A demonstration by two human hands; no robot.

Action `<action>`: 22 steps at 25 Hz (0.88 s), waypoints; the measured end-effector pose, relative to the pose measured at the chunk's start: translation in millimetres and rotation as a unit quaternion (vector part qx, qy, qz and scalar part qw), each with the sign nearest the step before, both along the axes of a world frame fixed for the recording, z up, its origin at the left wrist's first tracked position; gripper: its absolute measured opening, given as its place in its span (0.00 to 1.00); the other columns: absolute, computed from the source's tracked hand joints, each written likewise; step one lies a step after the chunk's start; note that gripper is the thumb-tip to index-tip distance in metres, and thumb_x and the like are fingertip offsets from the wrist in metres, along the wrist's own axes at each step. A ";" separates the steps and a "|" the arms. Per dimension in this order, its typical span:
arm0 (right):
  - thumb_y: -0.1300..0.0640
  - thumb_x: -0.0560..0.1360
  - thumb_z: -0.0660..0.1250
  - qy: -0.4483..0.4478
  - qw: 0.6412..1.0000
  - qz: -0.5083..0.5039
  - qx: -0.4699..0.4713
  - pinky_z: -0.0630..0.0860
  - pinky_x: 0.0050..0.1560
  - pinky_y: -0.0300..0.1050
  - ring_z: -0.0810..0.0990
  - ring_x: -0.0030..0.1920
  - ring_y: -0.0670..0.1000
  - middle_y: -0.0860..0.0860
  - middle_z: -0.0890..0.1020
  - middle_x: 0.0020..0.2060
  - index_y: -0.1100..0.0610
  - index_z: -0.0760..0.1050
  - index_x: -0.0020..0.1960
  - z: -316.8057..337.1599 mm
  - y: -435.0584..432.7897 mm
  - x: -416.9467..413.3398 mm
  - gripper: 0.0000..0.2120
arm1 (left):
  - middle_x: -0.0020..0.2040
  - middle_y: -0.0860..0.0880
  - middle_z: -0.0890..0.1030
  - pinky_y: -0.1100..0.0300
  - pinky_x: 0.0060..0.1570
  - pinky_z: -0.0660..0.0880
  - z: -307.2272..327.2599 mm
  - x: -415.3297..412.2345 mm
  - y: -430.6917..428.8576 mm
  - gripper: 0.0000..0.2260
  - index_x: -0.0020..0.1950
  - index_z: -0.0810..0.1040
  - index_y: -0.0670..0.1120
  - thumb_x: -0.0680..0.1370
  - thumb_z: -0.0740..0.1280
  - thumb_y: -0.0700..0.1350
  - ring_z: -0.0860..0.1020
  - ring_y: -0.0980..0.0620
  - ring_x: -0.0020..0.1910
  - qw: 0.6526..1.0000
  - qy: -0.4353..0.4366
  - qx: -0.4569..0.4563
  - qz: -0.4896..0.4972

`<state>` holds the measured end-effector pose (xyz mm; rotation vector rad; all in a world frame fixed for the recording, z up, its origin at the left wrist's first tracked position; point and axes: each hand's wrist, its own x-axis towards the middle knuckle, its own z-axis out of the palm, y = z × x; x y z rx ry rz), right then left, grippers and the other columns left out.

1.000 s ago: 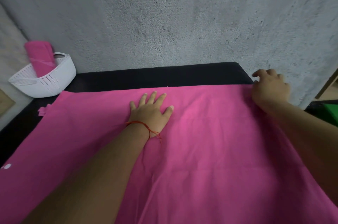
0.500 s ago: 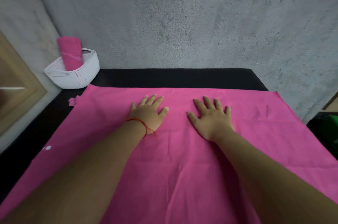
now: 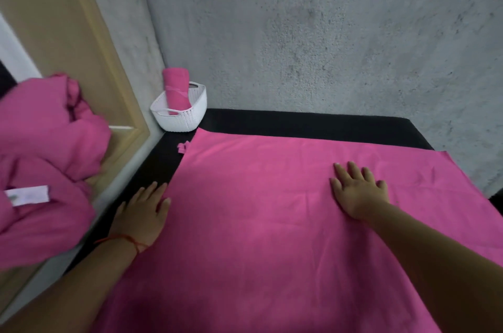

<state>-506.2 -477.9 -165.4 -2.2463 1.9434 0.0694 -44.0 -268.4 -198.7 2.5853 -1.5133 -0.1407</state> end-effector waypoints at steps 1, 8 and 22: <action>0.31 0.83 0.40 -0.001 1.000 0.004 0.006 0.54 0.79 0.68 0.48 0.85 0.58 0.47 0.46 0.86 0.37 0.43 0.85 -0.4 16.7 0.0 0.32 | 0.85 0.55 0.55 0.42 0.79 0.56 1.4 -3.4 12.6 0.26 0.84 0.56 0.57 0.86 0.48 0.60 0.55 0.49 0.83 1.000 0.005 0.005 0.007; 0.26 0.79 0.37 -0.008 0.999 0.024 -0.047 0.48 0.83 0.63 0.45 0.86 0.54 0.45 0.45 0.86 0.36 0.40 0.85 -14.7 98.6 -24.5 0.37 | 0.80 0.52 0.68 0.40 0.76 0.61 32.8 -61.4 -11.6 0.23 0.78 0.69 0.52 0.83 0.55 0.52 0.61 0.49 0.81 0.990 -0.043 -0.058 -0.118; 0.27 0.79 0.39 -0.030 0.991 0.012 -0.130 0.55 0.81 0.62 0.55 0.84 0.53 0.44 0.58 0.85 0.37 0.54 0.85 -31.8 95.3 -25.7 0.37 | 0.52 0.41 0.70 0.47 0.65 0.73 34.2 58.0 -174.2 0.19 0.73 0.76 0.53 0.83 0.61 0.42 0.78 0.35 0.53 0.992 0.031 -0.025 -0.116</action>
